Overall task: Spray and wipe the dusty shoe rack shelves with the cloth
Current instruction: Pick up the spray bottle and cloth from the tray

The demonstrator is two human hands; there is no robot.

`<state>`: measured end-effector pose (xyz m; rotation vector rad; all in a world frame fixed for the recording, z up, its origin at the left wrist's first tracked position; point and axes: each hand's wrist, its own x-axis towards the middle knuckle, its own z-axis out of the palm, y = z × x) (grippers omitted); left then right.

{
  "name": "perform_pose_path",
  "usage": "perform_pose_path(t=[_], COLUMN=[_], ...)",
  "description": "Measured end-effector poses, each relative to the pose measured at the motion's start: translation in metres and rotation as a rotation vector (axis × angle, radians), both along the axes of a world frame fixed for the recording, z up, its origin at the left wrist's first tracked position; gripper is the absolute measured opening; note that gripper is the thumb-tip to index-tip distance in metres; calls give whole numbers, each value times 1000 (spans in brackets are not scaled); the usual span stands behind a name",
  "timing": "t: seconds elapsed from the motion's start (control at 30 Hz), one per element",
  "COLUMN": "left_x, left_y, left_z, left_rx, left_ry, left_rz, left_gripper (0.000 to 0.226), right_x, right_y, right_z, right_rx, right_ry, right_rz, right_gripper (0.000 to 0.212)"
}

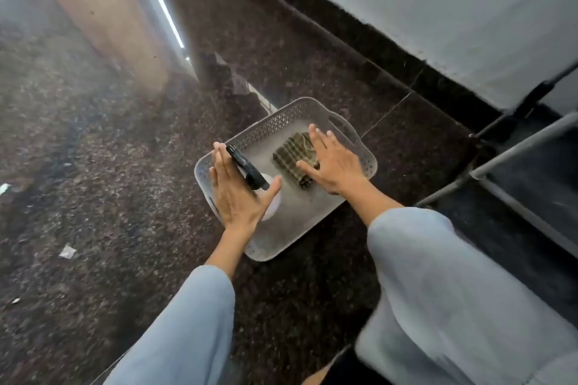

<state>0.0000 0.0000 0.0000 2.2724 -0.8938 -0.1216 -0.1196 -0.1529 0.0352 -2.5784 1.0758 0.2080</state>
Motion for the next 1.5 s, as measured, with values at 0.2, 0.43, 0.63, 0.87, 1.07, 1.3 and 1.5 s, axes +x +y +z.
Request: perform_pose_path(t=[0.2, 0.43, 0.63, 0.87, 1.07, 1.3, 1.5], left_x=[-6, -13, -12, -12, -6, -28, -66], left_y=[-21, -28, -28, -30, -26, -42, -43], left_z=[-31, -29, -28, -26, -9, 97, 222], left_rx=[-327, -381, -371, -371, -280, -401, -592], left_ry=[253, 341, 416, 478, 429, 359, 436], left_rz=[159, 167, 120, 126, 11, -143, -347], left_gripper=[61, 59, 60, 61, 55, 51, 53], right_x=[26, 30, 29, 26, 16, -29, -94], right_y=[-30, -19, -23, -27, -32, -33, 4], right_z=[-60, -80, -85, -81, -21, 108, 228], right_rx=[404, 239, 374, 804, 1148, 1223, 1203], right_ry=[71, 80, 59, -354, -574, -852, -1126], right_rz=[-286, -391, -512, -733, -798, -705, -600], right_gripper=[89, 74, 63, 55, 57, 53, 41])
